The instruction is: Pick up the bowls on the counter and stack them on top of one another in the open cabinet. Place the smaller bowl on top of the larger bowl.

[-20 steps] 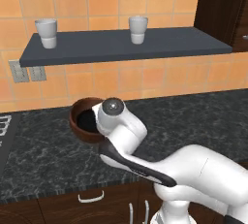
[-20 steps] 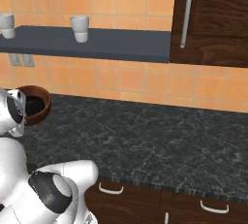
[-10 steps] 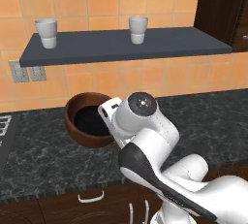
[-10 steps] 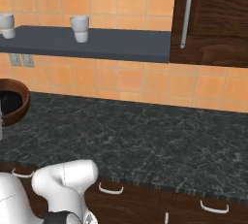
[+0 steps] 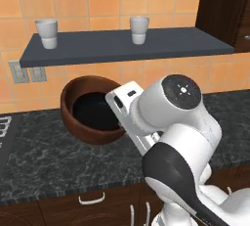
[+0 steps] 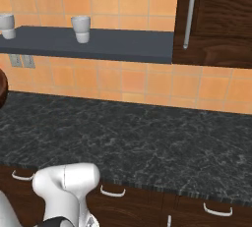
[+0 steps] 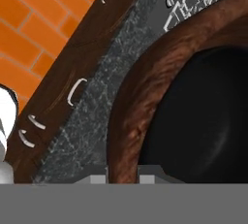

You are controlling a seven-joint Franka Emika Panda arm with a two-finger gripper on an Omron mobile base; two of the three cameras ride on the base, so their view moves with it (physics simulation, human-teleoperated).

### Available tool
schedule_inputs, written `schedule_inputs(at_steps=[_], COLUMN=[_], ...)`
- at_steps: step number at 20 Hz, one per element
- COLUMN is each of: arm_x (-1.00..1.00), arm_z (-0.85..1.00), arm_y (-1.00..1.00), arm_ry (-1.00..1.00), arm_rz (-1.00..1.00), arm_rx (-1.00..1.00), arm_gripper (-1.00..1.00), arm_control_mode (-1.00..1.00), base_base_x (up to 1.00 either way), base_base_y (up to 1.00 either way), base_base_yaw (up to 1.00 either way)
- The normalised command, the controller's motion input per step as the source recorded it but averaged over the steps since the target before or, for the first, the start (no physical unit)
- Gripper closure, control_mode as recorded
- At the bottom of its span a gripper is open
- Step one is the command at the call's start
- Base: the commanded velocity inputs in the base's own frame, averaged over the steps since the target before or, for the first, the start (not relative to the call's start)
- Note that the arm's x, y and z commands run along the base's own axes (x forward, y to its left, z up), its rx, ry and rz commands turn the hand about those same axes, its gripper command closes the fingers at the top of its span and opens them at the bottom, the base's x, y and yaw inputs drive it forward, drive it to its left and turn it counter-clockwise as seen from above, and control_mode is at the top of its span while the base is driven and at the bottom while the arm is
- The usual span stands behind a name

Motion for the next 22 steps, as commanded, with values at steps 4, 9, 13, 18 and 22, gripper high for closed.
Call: schedule_inputs(at_steps=[4,9,13,18,22], arm_x=[-0.07,0.64,1.0,1.0,1.0], arm_z=[1.0,0.97,0.6,0.06,-0.17], arm_y=[-0.21,-0.39,-0.4,-0.17,-0.06], arm_ry=[-0.12,-0.11,-0.24,-0.12,0.11], arm_rz=[0.0,0.0,0.0,0.0,-0.02], arm_rx=[0.0,0.0,0.0,0.0,0.0], arm_gripper=[1.0,1.0,1.0,1.0,1.0], arm_control_mode=[-1.0,-1.0,-1.0,-1.0,-1.0], base_base_x=[0.0,0.0,0.0,0.0,0.0], base_base_y=[0.0,0.0,0.0,0.0,0.0], base_base_yaw=[0.0,0.0,0.0,0.0,0.0])
